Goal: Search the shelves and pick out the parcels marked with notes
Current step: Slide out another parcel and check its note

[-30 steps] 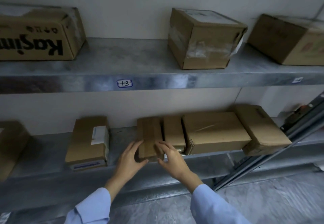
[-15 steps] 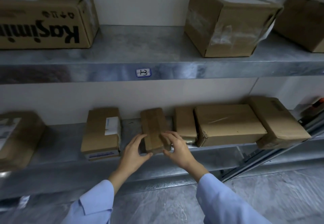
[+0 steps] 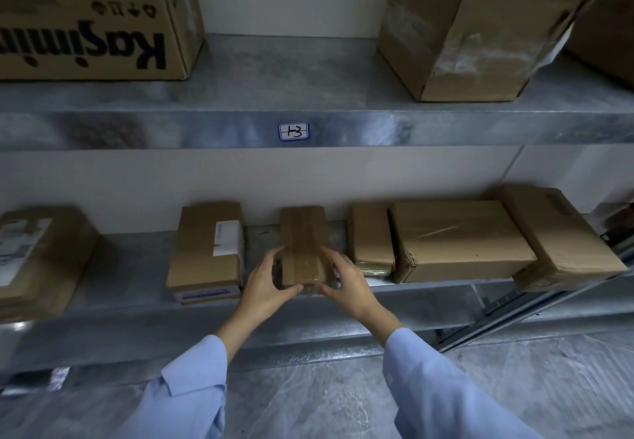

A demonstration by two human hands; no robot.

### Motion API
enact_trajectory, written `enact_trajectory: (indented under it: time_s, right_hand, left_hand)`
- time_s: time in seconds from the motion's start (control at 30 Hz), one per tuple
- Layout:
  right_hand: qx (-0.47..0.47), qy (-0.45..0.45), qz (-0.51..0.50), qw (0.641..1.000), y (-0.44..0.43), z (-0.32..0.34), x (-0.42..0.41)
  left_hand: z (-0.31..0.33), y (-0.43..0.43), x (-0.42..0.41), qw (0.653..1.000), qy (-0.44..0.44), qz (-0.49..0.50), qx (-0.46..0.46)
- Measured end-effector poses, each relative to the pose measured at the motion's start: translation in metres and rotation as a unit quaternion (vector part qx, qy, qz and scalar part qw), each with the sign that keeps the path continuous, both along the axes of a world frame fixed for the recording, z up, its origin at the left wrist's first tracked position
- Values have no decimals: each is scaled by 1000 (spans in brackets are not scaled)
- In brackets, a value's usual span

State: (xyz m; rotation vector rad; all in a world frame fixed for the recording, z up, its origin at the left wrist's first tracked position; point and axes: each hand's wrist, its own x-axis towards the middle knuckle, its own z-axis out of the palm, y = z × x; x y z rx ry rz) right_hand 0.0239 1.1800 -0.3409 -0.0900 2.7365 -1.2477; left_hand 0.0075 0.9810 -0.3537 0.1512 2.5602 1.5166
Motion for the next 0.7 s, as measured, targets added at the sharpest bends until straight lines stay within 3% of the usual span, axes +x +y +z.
enact_trajectory:
  time_s: [0.47, 0.7]
  right_hand:
    - [-162, 3, -60, 985, 2, 19, -4]
    - [-162, 4, -35, 986, 4, 40, -3]
  left_hand:
    - [37, 1, -1, 991, -27, 28, 129]
    - [59, 2, 0, 990, -3, 23, 141]
